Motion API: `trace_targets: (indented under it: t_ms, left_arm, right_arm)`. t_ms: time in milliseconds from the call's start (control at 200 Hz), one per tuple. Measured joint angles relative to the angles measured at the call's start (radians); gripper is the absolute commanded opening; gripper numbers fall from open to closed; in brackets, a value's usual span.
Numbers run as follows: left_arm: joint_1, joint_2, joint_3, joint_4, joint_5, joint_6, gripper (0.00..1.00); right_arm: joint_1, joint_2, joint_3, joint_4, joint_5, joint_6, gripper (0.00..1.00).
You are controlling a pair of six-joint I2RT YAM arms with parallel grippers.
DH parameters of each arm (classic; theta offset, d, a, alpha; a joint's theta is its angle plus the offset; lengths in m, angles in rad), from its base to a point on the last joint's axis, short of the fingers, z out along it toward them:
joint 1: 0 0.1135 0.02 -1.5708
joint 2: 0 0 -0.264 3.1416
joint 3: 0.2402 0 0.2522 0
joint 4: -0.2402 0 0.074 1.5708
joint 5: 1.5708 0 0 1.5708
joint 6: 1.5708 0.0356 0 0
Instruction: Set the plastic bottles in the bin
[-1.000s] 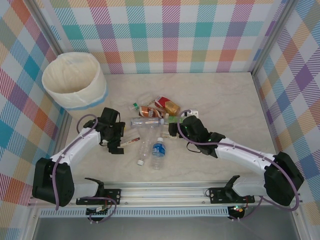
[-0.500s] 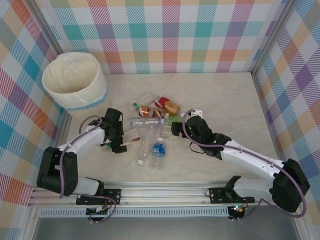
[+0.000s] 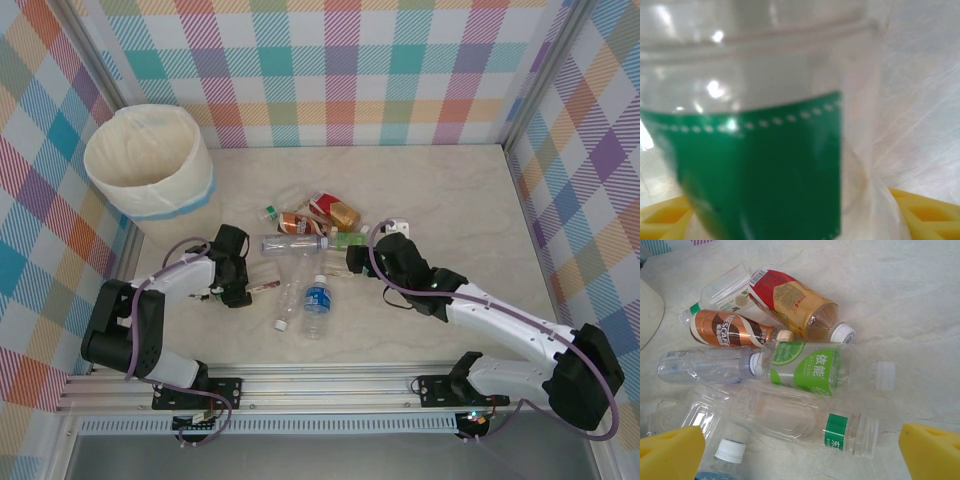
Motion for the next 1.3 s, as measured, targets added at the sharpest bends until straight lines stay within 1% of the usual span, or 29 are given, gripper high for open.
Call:
trace_targets:
  t_ms: [70,120,180,280,355,405,530,655,750,905,1000,1060,1160,1300]
  left_arm:
    - [-0.003,-0.007,-0.005,0.000,0.001,0.005,0.56]
    - [-0.004,-0.011,-0.008,0.002,0.000,0.003,0.52]
    - [-0.005,-0.017,-0.014,0.006,-0.001,0.003,0.45]
    - [-0.005,-0.043,-0.035,0.024,-0.009,0.003,0.31]
    - [-0.005,-0.074,-0.057,0.030,-0.037,0.013,0.18]
    - [-0.005,-0.100,-0.073,0.022,-0.064,0.028,0.12]
    - [-0.005,-0.191,-0.080,-0.026,-0.113,0.085,0.01]
    - [-0.005,-0.313,-0.080,-0.067,-0.146,0.167,0.00]
    - [-0.005,-0.422,-0.080,-0.096,-0.176,0.254,0.00]
    - [-0.005,-0.610,-0.081,-0.097,-0.215,0.468,0.00]
    - [-0.005,-0.684,-0.072,-0.090,-0.218,0.605,0.00]
    - [-0.005,-0.703,-0.058,-0.066,-0.208,0.686,0.00]
    - [-0.005,-0.697,-0.023,-0.013,-0.155,0.804,0.00]
    - [-0.005,-0.614,0.079,0.037,-0.046,0.952,0.00]
  right_arm:
    - [0.000,0.000,0.000,-0.005,0.000,0.000,1.00]
    - [0.000,0.000,0.000,-0.009,0.001,0.000,1.00]
    - [0.000,0.000,0.000,-0.010,0.004,0.000,1.00]
    - [0.000,-0.002,-0.001,-0.008,0.009,-0.007,1.00]
    - [0.000,-0.002,-0.001,-0.002,0.011,-0.018,1.00]
    - [0.000,-0.002,-0.001,0.003,0.012,-0.030,1.00]
    - [0.000,0.014,0.002,0.007,0.011,-0.050,1.00]
    - [0.000,0.033,0.013,0.006,0.011,-0.061,1.00]
    - [0.000,0.034,0.022,0.012,0.011,-0.061,1.00]
    - [0.000,0.034,0.029,0.033,0.011,-0.061,1.00]
    - [0.000,0.034,0.031,0.048,0.013,-0.063,1.00]
    - [0.000,0.035,0.031,0.057,0.015,-0.066,1.00]
    - [0.000,0.047,0.039,0.064,0.018,-0.072,1.00]
    - [0.000,0.064,0.051,0.071,0.018,-0.079,1.00]
